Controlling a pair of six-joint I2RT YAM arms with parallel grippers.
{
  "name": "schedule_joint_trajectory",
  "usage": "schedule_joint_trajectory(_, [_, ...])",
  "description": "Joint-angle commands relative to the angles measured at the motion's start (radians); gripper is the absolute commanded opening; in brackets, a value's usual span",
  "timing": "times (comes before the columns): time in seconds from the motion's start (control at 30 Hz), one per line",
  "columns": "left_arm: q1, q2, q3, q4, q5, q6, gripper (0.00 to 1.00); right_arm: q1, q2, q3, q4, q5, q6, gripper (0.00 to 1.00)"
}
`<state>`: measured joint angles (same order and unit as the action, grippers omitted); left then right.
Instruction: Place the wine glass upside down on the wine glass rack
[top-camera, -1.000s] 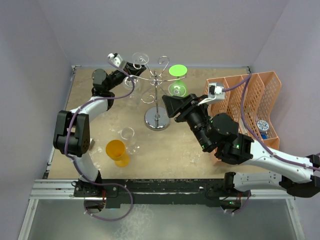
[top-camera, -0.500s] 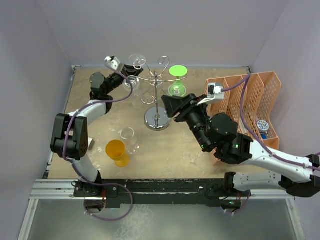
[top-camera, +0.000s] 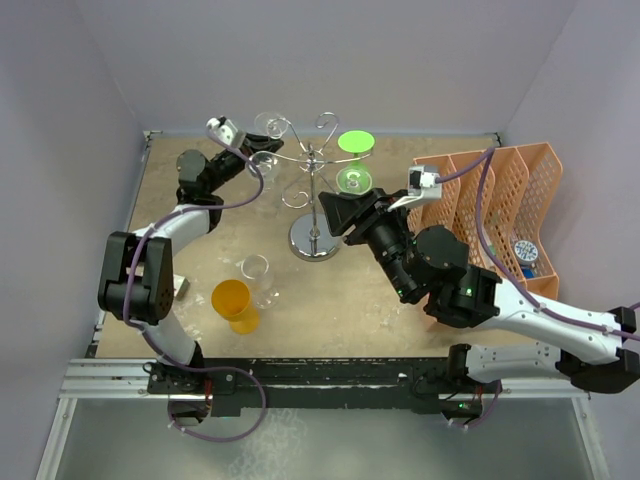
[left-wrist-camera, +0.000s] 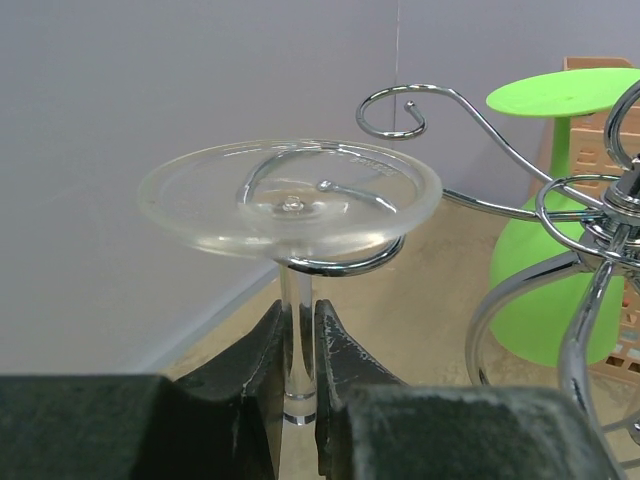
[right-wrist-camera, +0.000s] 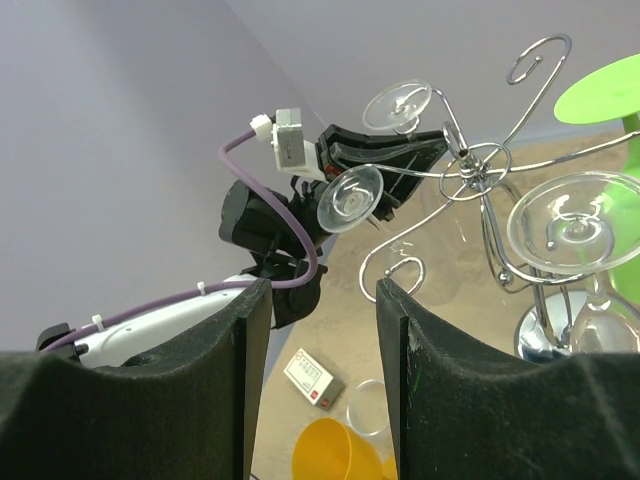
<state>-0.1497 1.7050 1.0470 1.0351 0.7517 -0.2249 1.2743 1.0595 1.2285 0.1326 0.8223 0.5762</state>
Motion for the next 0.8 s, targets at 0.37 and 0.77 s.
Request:
schedule_joint_trajectory(0.37, [0.009,-0.106,-0.012,-0.212,-0.051,0.112,0.41,0.002,0.001,0.051,0.028,-0.029,-0.002,0.49])
schedule_joint_trajectory(0.77, [0.02,-0.189,-0.029,-0.382,-0.041,0.19,0.58,0.002,-0.035,0.041,0.011,-0.07,0.006,0.5])
